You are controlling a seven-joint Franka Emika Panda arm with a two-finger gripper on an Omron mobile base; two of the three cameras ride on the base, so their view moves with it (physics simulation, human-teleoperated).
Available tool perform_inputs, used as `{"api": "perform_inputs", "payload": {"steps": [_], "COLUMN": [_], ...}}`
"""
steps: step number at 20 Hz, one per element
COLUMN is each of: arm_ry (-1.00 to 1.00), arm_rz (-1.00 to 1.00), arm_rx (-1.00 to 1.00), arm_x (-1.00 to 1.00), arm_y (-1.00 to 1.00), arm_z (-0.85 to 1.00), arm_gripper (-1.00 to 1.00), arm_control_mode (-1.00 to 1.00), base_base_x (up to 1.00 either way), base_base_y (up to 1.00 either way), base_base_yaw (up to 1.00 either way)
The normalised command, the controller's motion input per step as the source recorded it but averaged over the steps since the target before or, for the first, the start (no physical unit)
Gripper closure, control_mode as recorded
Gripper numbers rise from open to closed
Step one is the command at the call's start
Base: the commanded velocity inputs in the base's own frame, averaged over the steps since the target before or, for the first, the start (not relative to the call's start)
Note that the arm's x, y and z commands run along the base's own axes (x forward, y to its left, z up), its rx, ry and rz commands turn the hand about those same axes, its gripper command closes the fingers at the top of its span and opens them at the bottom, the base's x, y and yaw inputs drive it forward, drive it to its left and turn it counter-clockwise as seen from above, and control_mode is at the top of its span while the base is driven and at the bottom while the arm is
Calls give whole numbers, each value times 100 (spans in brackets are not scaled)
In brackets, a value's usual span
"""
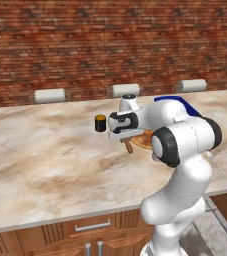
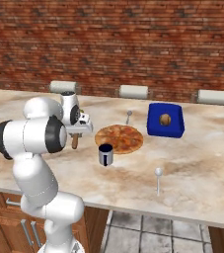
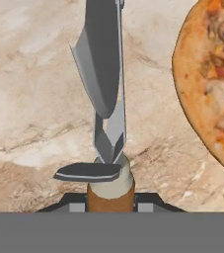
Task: Take the pizza cutter from the drawer on the left and place it on the dining counter for cutting.
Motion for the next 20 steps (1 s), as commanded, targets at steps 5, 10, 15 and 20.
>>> {"api": "perform_inputs", "payload": {"steps": [5, 10, 15, 20], "arm_ry": [0, 0, 0, 0], "arm_rz": [0, 0, 0, 0], "arm_rx": [0, 0, 0, 0], "arm_x": [15, 23, 24, 8], "arm_y": [0, 0, 0, -1], "arm_z": [-30, -18, -14, -16], "arm_gripper": [100, 100, 100, 100], "arm_control_mode": [-100, -100, -100, -100], "base_base_x": [0, 0, 0, 0], "base_base_y": [0, 0, 0, 0], "base_base_yaw": [0, 0, 0, 0]}}
